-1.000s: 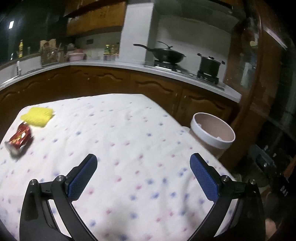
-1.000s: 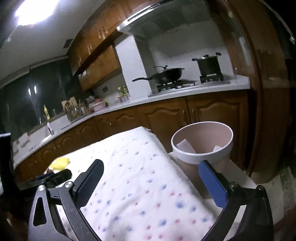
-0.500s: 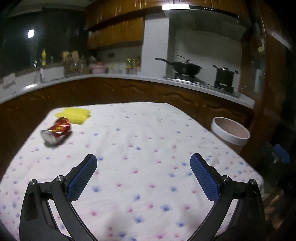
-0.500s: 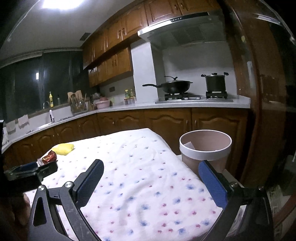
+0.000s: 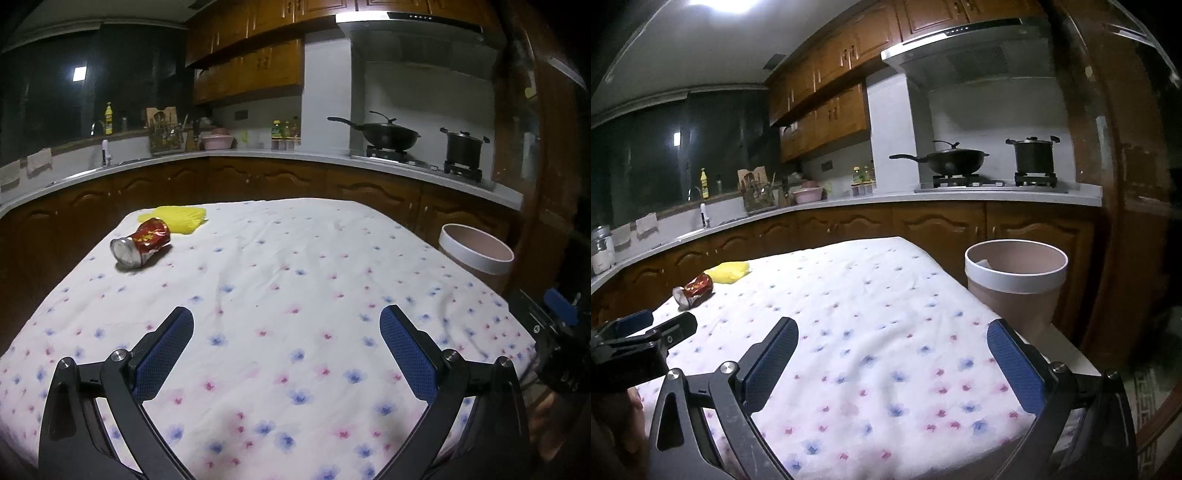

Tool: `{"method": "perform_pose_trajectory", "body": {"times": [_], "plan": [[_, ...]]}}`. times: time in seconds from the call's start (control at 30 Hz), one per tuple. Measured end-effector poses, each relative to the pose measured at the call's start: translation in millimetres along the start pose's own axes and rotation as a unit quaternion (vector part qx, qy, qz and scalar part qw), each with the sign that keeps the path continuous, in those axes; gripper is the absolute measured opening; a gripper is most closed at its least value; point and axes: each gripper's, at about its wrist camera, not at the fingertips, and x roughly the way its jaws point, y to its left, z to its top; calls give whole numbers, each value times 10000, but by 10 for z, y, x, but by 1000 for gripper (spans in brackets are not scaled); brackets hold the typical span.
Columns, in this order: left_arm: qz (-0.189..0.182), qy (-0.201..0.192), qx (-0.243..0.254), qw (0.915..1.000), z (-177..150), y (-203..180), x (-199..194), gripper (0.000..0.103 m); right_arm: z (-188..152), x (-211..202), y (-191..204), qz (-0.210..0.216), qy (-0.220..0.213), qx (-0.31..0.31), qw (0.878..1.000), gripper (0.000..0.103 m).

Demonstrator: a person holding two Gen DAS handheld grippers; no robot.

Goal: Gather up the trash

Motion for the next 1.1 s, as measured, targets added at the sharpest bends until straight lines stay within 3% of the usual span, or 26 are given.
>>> {"method": "perform_pose_trajectory", "body": {"times": [1.1], "plan": [[126, -85, 73, 9999, -47, 14, -124, 103, -55, -50, 57, 159, 13, -31, 9999, 103]]}}
